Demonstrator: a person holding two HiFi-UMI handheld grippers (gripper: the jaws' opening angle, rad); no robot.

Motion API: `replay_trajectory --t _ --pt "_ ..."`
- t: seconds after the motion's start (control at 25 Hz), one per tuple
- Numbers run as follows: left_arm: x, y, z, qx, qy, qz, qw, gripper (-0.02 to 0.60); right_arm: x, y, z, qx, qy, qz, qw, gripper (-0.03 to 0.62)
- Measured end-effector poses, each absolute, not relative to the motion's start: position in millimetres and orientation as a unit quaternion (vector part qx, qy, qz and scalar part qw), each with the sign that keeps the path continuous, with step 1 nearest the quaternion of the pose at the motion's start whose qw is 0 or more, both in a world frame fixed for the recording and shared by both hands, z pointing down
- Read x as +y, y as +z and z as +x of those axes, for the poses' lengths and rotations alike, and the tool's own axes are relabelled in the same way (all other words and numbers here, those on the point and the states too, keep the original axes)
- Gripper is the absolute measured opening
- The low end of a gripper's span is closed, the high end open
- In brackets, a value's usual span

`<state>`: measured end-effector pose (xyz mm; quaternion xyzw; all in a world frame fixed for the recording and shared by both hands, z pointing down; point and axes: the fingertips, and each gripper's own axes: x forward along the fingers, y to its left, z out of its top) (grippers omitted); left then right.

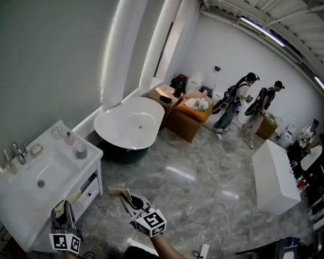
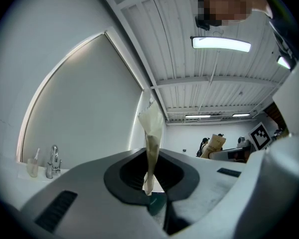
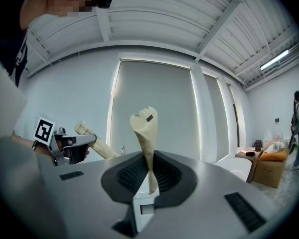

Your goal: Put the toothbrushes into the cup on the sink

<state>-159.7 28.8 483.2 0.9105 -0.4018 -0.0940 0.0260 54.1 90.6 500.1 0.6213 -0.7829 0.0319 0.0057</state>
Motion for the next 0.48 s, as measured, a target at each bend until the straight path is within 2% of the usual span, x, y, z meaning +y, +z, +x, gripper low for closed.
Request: replay_trajectory --t 0.48 --pt "-26.9 493.2 -134.0 -0.401 -0.089 0.911 0.026 0.041 31.4 506.4 87.0 -0.783 0.028 0.621 0.005 0.048"
